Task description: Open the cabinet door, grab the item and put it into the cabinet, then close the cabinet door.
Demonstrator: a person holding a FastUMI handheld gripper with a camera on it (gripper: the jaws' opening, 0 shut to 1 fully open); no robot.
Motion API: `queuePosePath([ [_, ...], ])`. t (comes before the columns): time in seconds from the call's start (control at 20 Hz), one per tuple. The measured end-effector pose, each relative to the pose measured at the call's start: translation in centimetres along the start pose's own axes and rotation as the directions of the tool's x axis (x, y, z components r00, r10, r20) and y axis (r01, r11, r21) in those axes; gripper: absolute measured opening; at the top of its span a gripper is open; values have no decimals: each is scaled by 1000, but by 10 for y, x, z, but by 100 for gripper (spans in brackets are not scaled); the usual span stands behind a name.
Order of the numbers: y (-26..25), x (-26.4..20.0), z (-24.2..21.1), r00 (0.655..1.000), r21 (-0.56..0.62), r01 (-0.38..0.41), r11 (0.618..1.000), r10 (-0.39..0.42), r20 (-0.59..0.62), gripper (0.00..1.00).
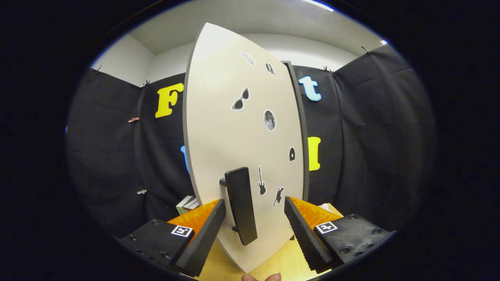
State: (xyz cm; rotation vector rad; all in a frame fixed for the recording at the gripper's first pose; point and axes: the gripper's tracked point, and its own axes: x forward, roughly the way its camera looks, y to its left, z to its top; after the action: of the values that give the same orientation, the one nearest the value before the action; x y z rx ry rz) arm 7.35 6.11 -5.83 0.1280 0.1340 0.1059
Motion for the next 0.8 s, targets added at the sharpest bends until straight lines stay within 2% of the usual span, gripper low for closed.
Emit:
queuePosePath([
  [0.25,15,6,4,1000,11,-31,999,31,7,99],
  [0.8,4,-6,4,1000,4,-19,1000,19,8,97],
])
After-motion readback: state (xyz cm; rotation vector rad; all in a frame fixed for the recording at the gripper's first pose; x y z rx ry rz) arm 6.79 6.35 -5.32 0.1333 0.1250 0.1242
